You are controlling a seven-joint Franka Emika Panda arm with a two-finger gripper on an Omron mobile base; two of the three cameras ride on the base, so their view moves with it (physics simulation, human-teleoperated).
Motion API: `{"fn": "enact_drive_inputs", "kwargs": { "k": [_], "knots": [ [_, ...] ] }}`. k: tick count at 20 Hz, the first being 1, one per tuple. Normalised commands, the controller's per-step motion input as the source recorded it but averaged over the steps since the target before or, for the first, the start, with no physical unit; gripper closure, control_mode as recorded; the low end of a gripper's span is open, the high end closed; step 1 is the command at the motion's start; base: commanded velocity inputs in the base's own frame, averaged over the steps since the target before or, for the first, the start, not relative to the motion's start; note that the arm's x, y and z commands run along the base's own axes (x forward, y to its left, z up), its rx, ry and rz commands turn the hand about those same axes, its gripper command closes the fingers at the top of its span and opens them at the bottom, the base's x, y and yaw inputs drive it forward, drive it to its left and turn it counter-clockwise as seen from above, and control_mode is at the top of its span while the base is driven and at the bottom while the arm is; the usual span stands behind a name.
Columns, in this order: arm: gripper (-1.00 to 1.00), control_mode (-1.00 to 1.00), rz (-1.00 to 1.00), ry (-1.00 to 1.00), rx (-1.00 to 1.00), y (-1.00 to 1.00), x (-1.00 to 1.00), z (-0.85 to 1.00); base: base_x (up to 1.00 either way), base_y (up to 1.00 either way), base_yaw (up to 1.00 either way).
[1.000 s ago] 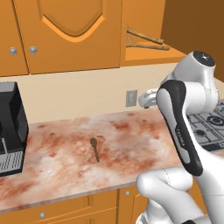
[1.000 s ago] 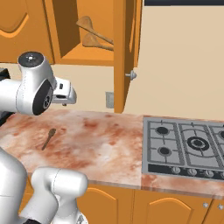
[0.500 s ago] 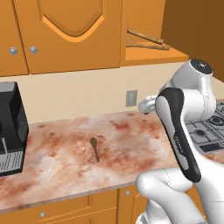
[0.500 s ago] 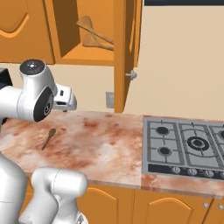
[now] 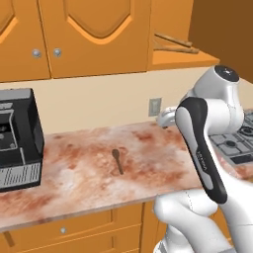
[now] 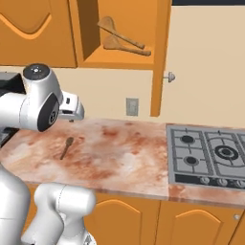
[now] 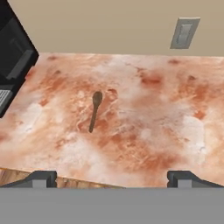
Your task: Organize the utensils by type. Pick up the wooden spoons from the counter and place them in the open cabinet. Then pick up the metallic utensils from the counter and place them in the open drawer.
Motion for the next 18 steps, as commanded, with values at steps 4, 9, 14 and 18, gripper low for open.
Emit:
{"fn": "enact_drive_inputs", "kwargs": {
  "k": [4,9,14,18],
  "knots": [
    [-1.0,1.0,0.0,0.0,0.0,0.0,0.0,0.0,-0.64,0.31,0.0],
    [-1.0,1.0,0.0,0.0,0.0,0.0,0.0,0.0,-0.28,0.57,-0.01],
    [-1.0,1.0,0.0,0.0,0.0,0.0,0.0,0.0,-0.05,0.89,-0.03],
    [-1.0,1.0,0.0,0.0,0.0,0.0,0.0,0.0,-0.18,0.91,-0.03]
  ]
}}
